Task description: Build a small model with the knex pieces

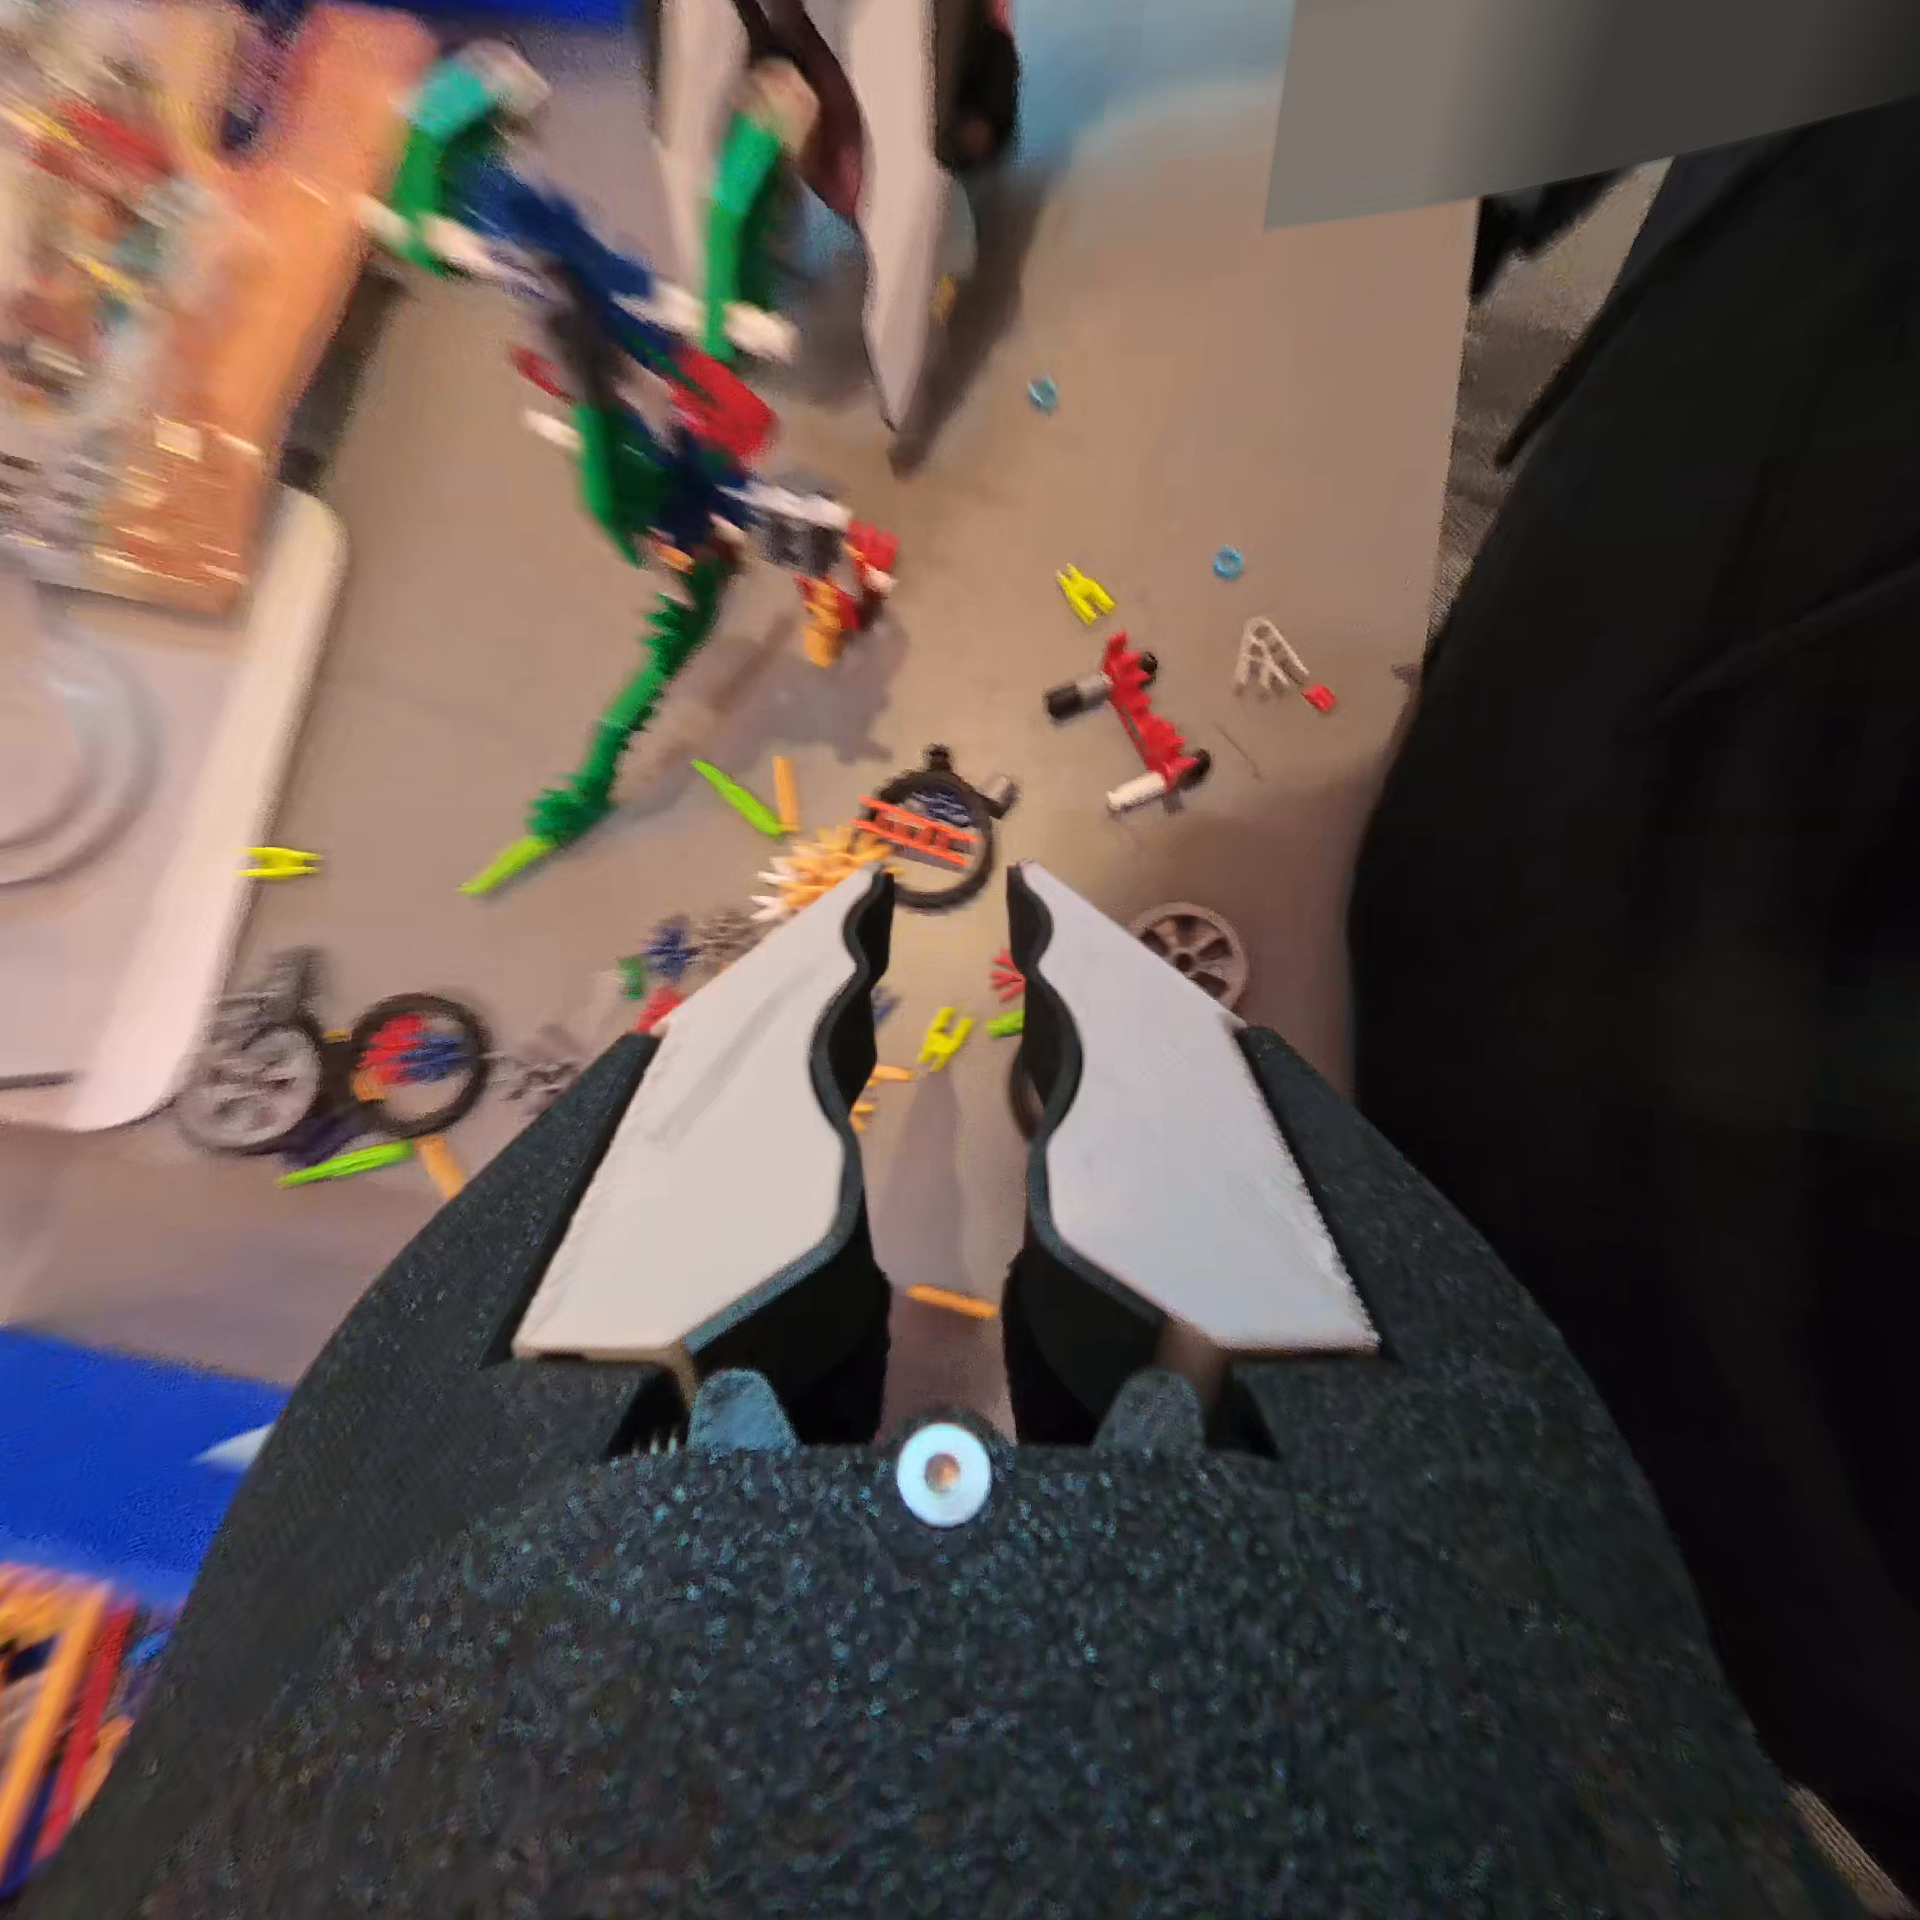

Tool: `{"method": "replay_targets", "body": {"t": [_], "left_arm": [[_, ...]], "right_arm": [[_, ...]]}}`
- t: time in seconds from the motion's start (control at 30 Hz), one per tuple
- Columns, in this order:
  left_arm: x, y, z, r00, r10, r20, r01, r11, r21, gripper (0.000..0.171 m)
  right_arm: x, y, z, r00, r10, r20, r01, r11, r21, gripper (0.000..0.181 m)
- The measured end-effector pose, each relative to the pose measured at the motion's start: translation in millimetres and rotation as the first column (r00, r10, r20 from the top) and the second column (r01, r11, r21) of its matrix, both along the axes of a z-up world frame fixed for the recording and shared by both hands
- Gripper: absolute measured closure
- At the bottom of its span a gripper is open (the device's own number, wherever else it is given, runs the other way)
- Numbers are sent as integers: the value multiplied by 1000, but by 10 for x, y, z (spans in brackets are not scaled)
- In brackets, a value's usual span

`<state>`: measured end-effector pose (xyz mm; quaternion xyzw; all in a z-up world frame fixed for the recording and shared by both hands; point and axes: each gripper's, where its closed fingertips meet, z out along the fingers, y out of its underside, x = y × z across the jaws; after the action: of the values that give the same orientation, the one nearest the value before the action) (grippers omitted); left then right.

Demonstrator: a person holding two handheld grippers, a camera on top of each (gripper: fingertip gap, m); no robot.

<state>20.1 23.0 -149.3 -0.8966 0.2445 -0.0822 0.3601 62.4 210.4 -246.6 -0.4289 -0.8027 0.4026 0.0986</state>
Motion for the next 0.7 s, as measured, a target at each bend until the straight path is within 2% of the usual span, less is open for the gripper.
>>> {"method": "replay_targets", "body": {"t": [0.1,0.2,0.3,0.4,0.47,0.5,0.6,0.7], "left_arm": [[-390,-56,417,995,95,-29,-90,985,148,153],[-949,-142,685,959,272,-80,-244,937,251,155],[-1484,-207,887,891,448,-80,-397,851,344,156],[-1952,-238,929,805,590,-63,-528,760,379,156],[-2248,-236,827,739,671,-69,-605,705,369,158],[-2371,-244,703,713,695,-92,-635,695,337,158],[-2753,-334,285,617,743,-259,-684,669,290,159],[-2943,-474,-149,569,724,-390,-714,670,202,159]], "right_arm": [[-2,1,3,1000,-1,3,1,1000,-6,114],[-4,1,5,1000,-2,5,2,1000,-11,114],[-5,3,7,1000,-3,9,3,1000,-18,115],[-7,4,9,1000,-4,11,4,1000,-22,115],[-8,5,11,1000,-4,13,5,1000,-26,115],[-7,5,11,1000,-5,13,5,1000,-27,115],[-5,4,9,1000,-3,9,4,1000,-19,115],[-4,2,7,1000,-3,7,3,1000,-16,115]]}}
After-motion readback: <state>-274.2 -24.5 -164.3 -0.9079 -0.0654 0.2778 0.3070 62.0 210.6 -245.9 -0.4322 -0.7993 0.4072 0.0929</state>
